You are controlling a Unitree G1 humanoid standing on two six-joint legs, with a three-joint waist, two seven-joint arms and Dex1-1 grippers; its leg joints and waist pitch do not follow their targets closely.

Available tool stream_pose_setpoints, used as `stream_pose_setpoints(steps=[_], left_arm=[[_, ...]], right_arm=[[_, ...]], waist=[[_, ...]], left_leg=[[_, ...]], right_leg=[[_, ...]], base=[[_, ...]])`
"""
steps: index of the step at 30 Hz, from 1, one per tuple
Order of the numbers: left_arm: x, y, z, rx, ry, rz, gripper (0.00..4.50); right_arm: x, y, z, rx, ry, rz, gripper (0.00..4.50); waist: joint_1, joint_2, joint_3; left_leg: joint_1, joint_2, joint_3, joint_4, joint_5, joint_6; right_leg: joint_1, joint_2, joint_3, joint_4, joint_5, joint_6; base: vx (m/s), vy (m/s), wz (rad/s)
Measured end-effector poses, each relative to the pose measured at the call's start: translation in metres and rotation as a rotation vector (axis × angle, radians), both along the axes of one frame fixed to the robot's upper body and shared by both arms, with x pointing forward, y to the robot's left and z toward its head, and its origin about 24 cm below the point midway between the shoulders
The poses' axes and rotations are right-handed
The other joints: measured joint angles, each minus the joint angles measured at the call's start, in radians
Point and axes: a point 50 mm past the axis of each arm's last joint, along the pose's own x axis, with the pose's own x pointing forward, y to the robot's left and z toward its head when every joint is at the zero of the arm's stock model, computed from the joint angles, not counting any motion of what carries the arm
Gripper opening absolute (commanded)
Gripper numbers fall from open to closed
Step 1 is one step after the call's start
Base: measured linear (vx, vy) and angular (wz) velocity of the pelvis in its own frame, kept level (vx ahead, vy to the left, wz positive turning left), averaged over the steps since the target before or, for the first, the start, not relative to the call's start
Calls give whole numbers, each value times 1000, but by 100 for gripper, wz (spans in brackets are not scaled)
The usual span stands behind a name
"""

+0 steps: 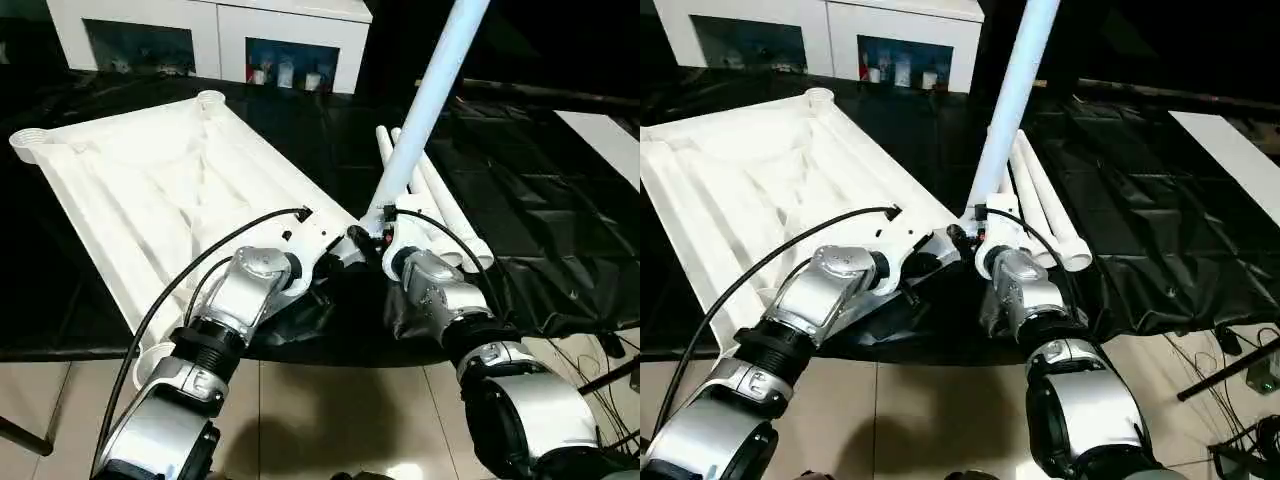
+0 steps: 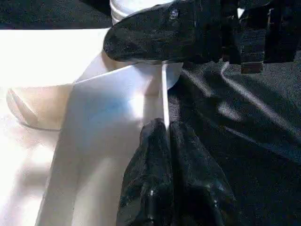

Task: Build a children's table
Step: Rotate leg to tighten

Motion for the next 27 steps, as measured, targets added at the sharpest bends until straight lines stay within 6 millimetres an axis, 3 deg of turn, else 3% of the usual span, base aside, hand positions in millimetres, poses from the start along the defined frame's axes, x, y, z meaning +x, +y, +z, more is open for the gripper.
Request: stream_pose_setpoints(steps=[5, 8, 15, 19, 20, 22, 27], left_arm=[[3, 7, 3, 18, -32, -33, 0], [7, 14, 6, 35, -55, -71, 0], [17, 28, 16, 91, -118, -176, 0], [28, 34, 24, 140, -167, -146, 0], [31, 33, 27, 151, -185, -142, 44], [35, 35, 32, 163, -199, -140, 55], [40, 48, 35, 227, -238, -126, 94]], right_arm=[[2, 2, 5, 50, -18, 40, 389], [1, -1, 8, 60, -44, 101, 393], [-21, -26, 8, 71, -119, 210, 393], [-35, -20, 21, 86, -175, 301, 393], [-40, -15, 26, 90, -189, 329, 394], [-46, -14, 32, 96, -208, 351, 394], [-63, -24, 37, 81, -216, 348, 394]], waist=[[0, 4, 3], [2, 7, 5], [21, 12, 10], [19, 16, 12], [20, 17, 13], [22, 18, 14], [15, 23, 17]], left_leg=[[-3, 0, 0, -5, 0, 0], [-10, 0, 0, -7, 0, 0], [-14, 2, 3, -6, 1, -1], [-18, 6, 2, -6, 4, -6], [-22, 6, 2, -6, 4, -6], [-29, 8, 2, -4, 9, -4], [-29, 8, 4, -2, 6, 1]], right_leg=[[-8, 0, 0, 0, 0, 0], [-14, 1, -1, 1, 4, 0], [-15, 1, 2, 2, 36, 10], [-21, 5, 1, 2, 40, 8], [-25, 5, 1, 2, 40, 8], [-33, 7, 1, 3, 39, 8], [-33, 8, 3, 2, 38, 6]], base=[[0, 0, 0], [0, 0, 0], [0, 0, 0], [17, -3, -1], [0, 0, 0], [0, 0, 0], [0, 0, 0]])
